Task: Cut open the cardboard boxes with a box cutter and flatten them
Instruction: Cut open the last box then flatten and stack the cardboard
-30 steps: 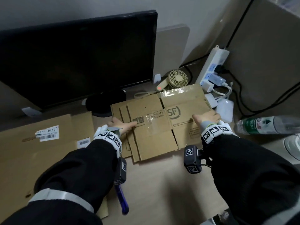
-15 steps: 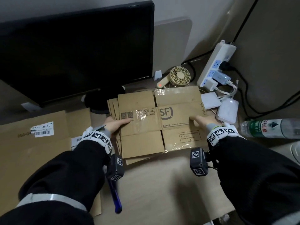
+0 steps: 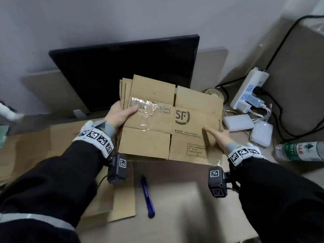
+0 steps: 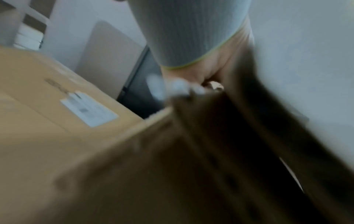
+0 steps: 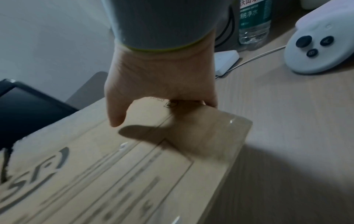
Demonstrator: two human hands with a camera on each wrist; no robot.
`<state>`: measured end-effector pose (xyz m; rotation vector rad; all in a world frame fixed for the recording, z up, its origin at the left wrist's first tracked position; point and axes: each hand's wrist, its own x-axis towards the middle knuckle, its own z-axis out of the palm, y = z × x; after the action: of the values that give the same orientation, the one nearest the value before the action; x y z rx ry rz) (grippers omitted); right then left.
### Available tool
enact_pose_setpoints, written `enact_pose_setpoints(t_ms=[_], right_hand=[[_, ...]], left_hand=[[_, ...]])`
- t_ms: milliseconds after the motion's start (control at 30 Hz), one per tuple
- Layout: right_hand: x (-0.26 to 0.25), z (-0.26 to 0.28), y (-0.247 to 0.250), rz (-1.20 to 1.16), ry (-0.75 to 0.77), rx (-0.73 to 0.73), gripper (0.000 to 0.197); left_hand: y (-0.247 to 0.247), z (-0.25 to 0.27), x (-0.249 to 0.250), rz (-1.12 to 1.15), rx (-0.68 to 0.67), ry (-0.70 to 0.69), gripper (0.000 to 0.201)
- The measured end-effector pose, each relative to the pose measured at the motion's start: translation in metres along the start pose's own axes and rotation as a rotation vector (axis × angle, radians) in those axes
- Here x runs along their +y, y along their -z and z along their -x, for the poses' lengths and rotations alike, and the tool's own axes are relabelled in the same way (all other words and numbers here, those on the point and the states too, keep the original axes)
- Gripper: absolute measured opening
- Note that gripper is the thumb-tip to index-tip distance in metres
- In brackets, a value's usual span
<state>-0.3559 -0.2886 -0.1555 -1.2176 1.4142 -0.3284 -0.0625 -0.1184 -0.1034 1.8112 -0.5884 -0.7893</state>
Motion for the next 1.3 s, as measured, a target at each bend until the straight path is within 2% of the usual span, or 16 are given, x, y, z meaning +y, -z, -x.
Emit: enact_pose_setpoints(t_ms=[167, 200, 300, 367, 400, 467, 533, 700, 800, 900, 1033, 1100, 1167, 1200, 1233, 1300], right_hand=[[-0.01, 0.045, -0.065, 0.066, 0.132, -0.091, 0.128], [-0.012, 0.054, -0.084, 0.066, 0.161, -0.11, 0.12], [-0.019, 0.089, -0.129, 0.072, 0.208, -0.193, 0.07], [-0.016, 0.102, -0.161, 0.088, 0.196, -0.232, 0.061], [-0.013, 0.111, -0.177, 0.117, 0.188, -0.261, 0.056], [-0.006, 0.131, -0.216, 0.176, 0.169, -0.302, 0.052], [0.002, 0.138, -0.236, 0.234, 0.107, -0.332, 0.057], [0.023, 0.162, -0.299, 0.426, 0.035, -0.404, 0.074], [0.033, 0.171, -0.322, 0.558, 0.009, -0.358, 0.081], [0.041, 0.168, -0.332, 0.673, 0.005, -0.244, 0.103], [0.048, 0.15, -0.343, 0.72, -0.02, -0.209, 0.121], [0.051, 0.141, -0.347, 0.767, -0.056, -0.191, 0.129], [0.052, 0.133, -0.353, 0.807, -0.099, -0.191, 0.125], [0.048, 0.132, -0.359, 0.814, -0.11, -0.192, 0.119], [0.046, 0.133, -0.36, 0.808, -0.109, -0.185, 0.114], [0.037, 0.135, -0.366, 0.819, -0.07, -0.156, 0.108]], left_hand=[[0.098, 0.05, 0.001, 0.024, 0.107, -0.047, 0.041], [0.12, 0.061, -0.003, 0.027, 0.121, -0.05, 0.036], [0.173, 0.084, -0.019, 0.021, 0.194, -0.026, 0.014], [0.207, 0.1, -0.033, -0.023, 0.245, 0.007, 0.007], [0.225, 0.107, -0.043, -0.052, 0.266, 0.031, 0.009], [0.266, 0.123, -0.067, -0.12, 0.291, 0.093, 0.026], [0.284, 0.129, -0.088, -0.196, 0.307, 0.159, 0.044], [0.336, 0.141, -0.148, -0.361, 0.403, 0.383, 0.072], [0.349, 0.139, -0.183, -0.349, 0.385, 0.454, 0.072], [0.348, 0.133, -0.206, -0.273, 0.343, 0.501, 0.068], [0.344, 0.126, -0.241, -0.175, 0.243, 0.643, 0.068], [0.348, 0.115, -0.271, -0.165, 0.221, 0.698, 0.082], [0.356, 0.093, -0.317, -0.231, 0.222, 0.751, 0.12], [0.356, 0.094, -0.304, -0.294, 0.242, 0.757, 0.127], [0.353, 0.099, -0.291, -0.329, 0.263, 0.769, 0.124], [0.349, 0.105, -0.264, -0.338, 0.295, 0.755, 0.108]])
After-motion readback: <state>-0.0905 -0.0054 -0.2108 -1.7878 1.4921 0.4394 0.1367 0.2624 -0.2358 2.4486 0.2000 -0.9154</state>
